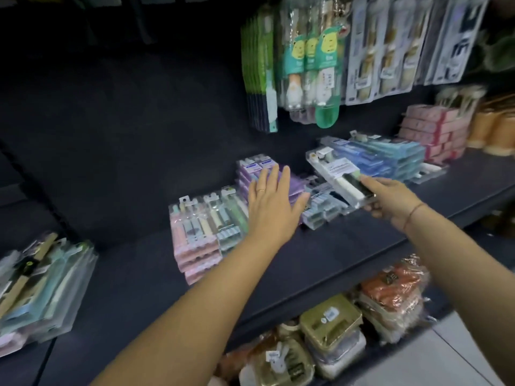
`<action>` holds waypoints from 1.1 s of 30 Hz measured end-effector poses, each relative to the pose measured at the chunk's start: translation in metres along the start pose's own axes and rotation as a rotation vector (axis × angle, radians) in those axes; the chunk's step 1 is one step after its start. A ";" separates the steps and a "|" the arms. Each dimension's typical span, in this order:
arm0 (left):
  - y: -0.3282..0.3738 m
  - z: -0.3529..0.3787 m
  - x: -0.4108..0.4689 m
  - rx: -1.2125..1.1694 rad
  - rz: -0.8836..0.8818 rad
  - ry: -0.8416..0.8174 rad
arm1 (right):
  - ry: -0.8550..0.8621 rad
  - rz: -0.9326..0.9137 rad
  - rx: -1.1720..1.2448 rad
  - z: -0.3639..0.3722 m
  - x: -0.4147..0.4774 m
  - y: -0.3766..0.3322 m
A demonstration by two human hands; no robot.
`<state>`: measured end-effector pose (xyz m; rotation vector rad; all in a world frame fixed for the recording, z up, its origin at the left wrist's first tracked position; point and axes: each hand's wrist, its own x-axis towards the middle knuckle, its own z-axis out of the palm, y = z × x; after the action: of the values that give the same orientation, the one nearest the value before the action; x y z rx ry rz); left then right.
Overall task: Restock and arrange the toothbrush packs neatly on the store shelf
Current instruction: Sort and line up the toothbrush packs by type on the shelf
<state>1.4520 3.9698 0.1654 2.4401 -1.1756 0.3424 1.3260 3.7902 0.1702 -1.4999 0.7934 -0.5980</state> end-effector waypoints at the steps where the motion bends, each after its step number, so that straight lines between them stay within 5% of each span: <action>1: -0.002 0.004 0.009 0.033 -0.001 -0.037 | -0.001 0.026 0.003 -0.002 0.009 0.004; 9: -0.016 0.020 0.025 0.071 0.027 -0.009 | 0.122 0.184 0.346 0.002 0.058 0.059; 21: -0.018 0.021 0.025 0.097 0.046 -0.012 | 0.282 0.108 0.270 0.024 0.069 0.072; 26: -0.039 -0.009 -0.009 -0.024 0.017 0.024 | 0.537 -0.211 -0.037 0.049 0.014 0.051; 29: -0.084 -0.038 -0.056 0.008 -0.047 0.098 | 0.328 -0.513 -0.039 0.100 -0.050 0.028; 33: -0.180 -0.081 -0.134 0.124 -0.270 0.281 | -0.192 -0.707 -0.124 0.187 -0.124 0.017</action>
<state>1.5083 4.1997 0.1395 2.5116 -0.7163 0.6653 1.3904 4.0046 0.1479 -1.9241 0.1313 -0.9147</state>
